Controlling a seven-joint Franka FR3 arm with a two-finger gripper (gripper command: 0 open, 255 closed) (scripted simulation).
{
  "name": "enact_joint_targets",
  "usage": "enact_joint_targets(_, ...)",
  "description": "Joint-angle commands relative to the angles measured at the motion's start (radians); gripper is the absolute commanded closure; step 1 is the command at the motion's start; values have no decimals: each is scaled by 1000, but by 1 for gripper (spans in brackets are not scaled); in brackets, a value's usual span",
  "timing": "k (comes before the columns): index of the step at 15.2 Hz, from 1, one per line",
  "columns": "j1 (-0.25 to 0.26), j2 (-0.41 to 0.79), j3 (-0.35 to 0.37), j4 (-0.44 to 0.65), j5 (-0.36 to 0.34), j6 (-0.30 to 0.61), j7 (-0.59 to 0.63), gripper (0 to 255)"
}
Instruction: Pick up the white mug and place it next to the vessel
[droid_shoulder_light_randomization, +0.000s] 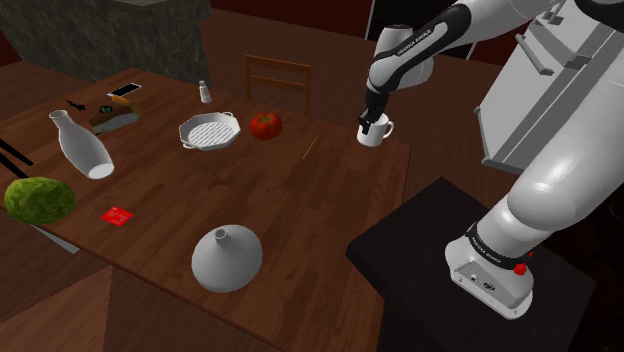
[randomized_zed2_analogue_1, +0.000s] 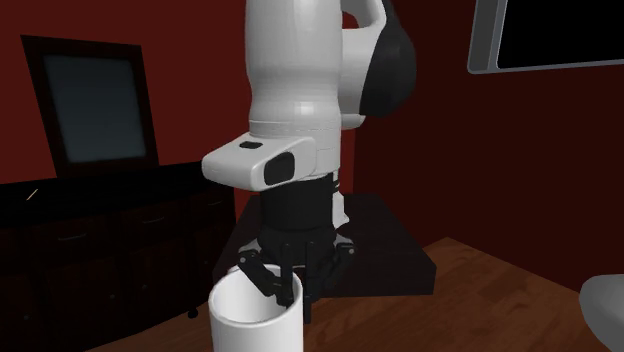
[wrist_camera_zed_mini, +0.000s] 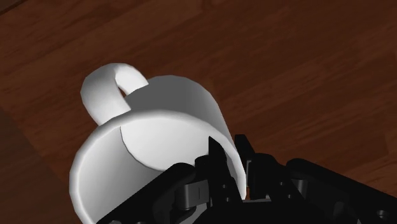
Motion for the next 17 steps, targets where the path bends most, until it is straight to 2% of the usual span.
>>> enact_joint_targets(1, 0, -24, -1, 7, -2, -31, 1, 255)
enact_joint_targets(17, 0, -160, -1, 86, -12, -246, 9, 255)
